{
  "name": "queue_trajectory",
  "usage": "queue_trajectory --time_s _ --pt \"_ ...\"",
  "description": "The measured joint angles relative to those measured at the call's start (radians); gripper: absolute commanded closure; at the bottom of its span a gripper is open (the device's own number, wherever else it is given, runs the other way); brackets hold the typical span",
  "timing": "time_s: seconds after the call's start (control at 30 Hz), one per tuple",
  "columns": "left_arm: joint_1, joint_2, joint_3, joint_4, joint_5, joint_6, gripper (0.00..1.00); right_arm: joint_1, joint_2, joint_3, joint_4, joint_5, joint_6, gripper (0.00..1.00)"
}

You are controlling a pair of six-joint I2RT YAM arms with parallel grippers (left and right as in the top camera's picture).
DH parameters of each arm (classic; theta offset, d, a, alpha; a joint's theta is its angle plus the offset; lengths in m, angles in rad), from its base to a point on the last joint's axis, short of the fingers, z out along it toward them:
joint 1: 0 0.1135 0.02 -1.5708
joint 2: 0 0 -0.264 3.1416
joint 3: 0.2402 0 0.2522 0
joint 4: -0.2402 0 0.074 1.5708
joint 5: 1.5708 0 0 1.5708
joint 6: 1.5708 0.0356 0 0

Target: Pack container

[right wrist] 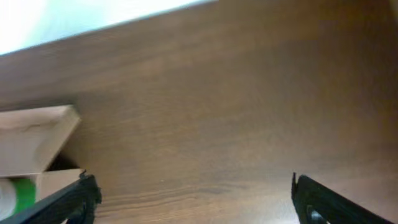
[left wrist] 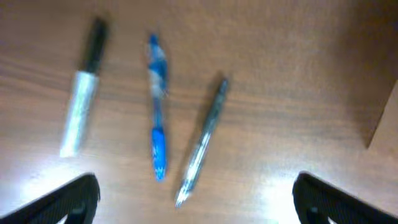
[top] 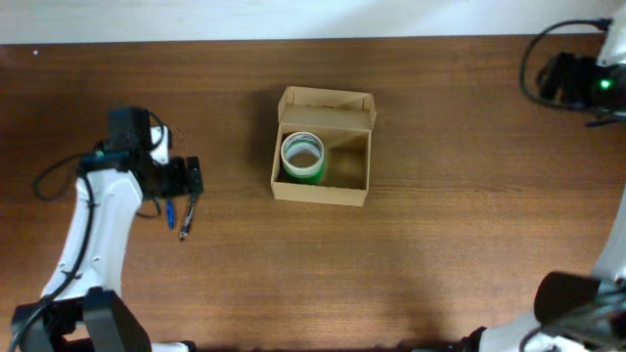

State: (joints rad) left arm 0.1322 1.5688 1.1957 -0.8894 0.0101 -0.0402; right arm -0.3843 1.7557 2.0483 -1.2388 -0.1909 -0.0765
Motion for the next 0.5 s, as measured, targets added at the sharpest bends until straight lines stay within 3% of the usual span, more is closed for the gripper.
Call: queue_trajectory --time_s 0.27,0.5 --pt "0.029 0.001 0.488 -0.316 -0.138 0.105 0.01 -0.014 0.110 -0.004 -0.035 -0.042 0.028 0.01" --pt "0.105 0.002 0.551 -0.378 -0.162 0.222 0.00 -0.013 0.119 -0.005 -0.040 -0.048 0.032 0.01"
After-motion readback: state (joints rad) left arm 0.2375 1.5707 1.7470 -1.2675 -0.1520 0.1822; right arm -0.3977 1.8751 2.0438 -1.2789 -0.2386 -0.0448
